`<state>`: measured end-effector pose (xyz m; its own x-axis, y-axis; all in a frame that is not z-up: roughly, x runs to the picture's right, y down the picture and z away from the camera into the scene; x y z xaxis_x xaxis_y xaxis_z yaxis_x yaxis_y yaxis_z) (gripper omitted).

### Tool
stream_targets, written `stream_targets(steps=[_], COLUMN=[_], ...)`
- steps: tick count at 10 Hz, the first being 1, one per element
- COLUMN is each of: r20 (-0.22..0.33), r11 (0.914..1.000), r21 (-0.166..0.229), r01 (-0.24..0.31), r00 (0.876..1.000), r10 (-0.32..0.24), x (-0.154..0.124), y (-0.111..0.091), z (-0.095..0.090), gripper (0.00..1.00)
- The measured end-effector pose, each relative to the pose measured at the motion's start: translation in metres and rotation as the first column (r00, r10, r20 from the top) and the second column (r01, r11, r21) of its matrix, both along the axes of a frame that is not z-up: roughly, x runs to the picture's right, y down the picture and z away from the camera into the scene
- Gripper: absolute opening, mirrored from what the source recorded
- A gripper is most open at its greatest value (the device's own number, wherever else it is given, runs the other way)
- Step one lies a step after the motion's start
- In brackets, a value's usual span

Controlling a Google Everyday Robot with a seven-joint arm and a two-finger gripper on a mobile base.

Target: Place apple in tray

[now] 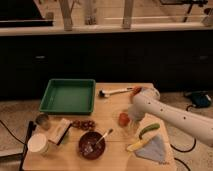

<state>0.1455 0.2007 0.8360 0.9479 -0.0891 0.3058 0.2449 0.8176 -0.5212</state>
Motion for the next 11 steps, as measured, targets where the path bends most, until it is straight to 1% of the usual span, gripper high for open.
stream_targets(steps=[3,4,11], r20=[0.006,0.014,0.021], r11=[1.0000,0.9998,0.9996], r21=[-0.006,-0.012,-0.020], r01=[0.004,0.012,0.019], r00=[1.000,1.000,1.000], r10=[-0.004,-0.012,-0.018], x=[0.0007,0.0008,0.0015], y=[0.0018,0.0033,0.0050], z=[0.0018,0.0040,0.0074], gripper=[0.80,0.80,0.80])
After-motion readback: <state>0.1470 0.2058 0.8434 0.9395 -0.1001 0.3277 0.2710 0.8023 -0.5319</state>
